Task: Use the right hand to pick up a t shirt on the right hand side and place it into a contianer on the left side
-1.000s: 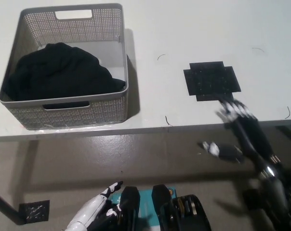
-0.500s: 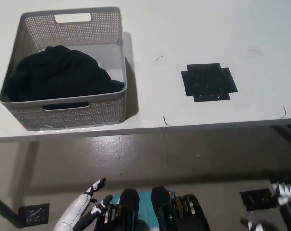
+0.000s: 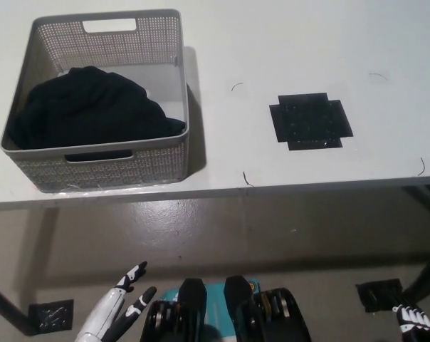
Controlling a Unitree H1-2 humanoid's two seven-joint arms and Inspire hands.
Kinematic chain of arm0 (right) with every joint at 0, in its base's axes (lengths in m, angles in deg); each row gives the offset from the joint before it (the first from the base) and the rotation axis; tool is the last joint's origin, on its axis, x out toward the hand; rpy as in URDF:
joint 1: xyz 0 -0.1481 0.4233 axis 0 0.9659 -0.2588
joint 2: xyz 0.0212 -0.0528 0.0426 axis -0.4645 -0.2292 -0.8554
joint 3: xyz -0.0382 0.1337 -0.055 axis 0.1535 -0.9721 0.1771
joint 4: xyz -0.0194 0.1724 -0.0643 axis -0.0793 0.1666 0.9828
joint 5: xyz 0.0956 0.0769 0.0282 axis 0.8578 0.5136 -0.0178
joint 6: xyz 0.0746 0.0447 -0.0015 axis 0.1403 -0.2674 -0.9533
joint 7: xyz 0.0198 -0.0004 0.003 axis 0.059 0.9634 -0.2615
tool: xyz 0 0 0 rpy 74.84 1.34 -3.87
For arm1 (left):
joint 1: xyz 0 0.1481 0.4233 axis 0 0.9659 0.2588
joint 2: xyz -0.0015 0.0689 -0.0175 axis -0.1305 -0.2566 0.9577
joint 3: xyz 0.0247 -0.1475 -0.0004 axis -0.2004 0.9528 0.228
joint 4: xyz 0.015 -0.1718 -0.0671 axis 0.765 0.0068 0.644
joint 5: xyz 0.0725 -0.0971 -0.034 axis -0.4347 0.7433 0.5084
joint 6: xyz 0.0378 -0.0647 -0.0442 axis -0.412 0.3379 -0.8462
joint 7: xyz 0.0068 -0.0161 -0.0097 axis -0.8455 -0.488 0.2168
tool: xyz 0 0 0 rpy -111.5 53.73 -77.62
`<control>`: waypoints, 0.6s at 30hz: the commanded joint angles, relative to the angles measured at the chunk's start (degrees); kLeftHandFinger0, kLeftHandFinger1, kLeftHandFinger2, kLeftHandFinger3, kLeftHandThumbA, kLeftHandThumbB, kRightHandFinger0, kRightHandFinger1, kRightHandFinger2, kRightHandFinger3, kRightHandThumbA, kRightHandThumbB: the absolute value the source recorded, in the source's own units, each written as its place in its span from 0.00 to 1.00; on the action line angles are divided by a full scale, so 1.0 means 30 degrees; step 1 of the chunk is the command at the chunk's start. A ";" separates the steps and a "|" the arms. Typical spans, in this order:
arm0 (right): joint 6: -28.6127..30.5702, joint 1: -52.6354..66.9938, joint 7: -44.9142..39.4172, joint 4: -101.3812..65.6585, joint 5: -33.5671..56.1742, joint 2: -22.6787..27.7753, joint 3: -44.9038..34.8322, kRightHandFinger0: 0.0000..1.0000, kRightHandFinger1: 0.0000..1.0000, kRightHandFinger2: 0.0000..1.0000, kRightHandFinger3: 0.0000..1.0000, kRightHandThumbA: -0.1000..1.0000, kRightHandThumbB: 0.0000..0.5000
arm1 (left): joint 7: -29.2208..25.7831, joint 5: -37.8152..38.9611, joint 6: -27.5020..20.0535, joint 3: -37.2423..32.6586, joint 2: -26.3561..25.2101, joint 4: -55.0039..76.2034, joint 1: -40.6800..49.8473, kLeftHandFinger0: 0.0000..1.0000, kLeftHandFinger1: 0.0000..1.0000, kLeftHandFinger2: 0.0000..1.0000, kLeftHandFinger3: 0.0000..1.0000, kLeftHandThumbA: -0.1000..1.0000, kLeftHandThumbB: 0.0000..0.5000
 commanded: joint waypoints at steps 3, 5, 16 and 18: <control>0.1563 -0.0739 0.0763 0.0820 -0.0173 -0.0071 0.0187 1.00 1.00 1.00 1.00 0.98 0.49 | -0.0680 0.0628 -0.1088 0.0270 -0.0056 -0.0052 -0.0299 0.95 0.99 1.00 1.00 1.00 0.71; 0.1590 -0.0914 0.0832 0.1099 -0.0300 -0.0118 0.0277 1.00 1.00 1.00 1.00 0.98 0.46 | -0.0537 0.0825 -0.1004 0.0349 -0.0102 -0.0101 -0.0334 0.95 1.00 1.00 1.00 1.00 0.71; 0.2140 -0.1012 0.0200 0.1336 0.1051 -0.0094 0.0049 1.00 1.00 1.00 1.00 1.00 0.45 | -0.0657 0.0586 -0.0980 0.0268 -0.0181 0.0053 -0.0254 0.95 1.00 1.00 1.00 1.00 0.65; 0.2178 -0.0974 -0.0121 0.1229 0.2233 -0.0046 0.0198 1.00 1.00 1.00 1.00 1.00 0.48 | -0.0704 0.0625 -0.1036 0.0284 -0.0138 0.0069 -0.0234 0.94 0.99 1.00 1.00 1.00 0.65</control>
